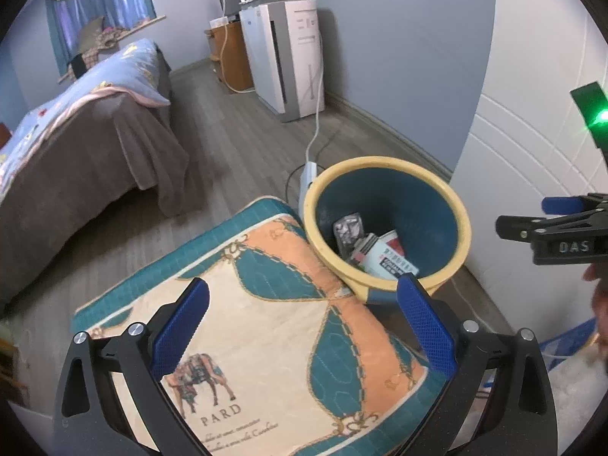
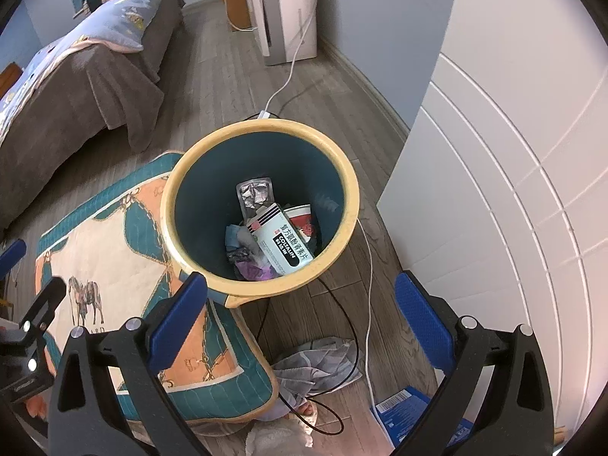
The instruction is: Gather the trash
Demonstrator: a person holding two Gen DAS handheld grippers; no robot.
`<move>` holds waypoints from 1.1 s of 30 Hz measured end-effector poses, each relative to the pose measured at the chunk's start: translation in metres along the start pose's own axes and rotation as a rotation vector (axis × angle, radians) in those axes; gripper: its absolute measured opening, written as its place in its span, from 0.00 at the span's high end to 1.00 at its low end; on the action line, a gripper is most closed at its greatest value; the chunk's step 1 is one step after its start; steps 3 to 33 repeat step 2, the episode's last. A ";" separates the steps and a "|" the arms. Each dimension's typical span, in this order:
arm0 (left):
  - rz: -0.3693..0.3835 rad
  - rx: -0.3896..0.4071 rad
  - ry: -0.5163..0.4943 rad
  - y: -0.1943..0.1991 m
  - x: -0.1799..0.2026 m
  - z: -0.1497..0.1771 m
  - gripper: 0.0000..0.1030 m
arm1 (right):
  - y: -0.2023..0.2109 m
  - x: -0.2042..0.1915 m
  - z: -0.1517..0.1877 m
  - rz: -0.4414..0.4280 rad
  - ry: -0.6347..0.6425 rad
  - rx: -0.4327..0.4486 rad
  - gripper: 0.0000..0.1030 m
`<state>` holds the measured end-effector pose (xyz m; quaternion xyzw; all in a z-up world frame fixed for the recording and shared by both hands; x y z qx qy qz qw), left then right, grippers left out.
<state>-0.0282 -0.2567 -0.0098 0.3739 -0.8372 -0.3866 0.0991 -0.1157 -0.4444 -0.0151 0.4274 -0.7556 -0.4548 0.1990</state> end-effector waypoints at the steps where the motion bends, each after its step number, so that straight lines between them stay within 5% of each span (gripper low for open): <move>1: 0.000 0.000 0.002 0.001 -0.001 0.000 0.05 | 0.000 0.002 0.000 0.006 -0.014 0.000 0.05; 33: -0.007 0.004 0.006 0.004 -0.004 0.000 0.05 | 0.000 0.005 0.000 0.021 -0.034 -0.002 0.05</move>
Point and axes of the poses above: each gripper's, at about its wrist camera, not at the fingertips, and y roughly against the way its jaws point, x to its right, z to its underside, the point moved 3 cm from there along -y, roughly the way its jaws point, and after that the axes turned 5 degrees about x, right-handed, at the moved point
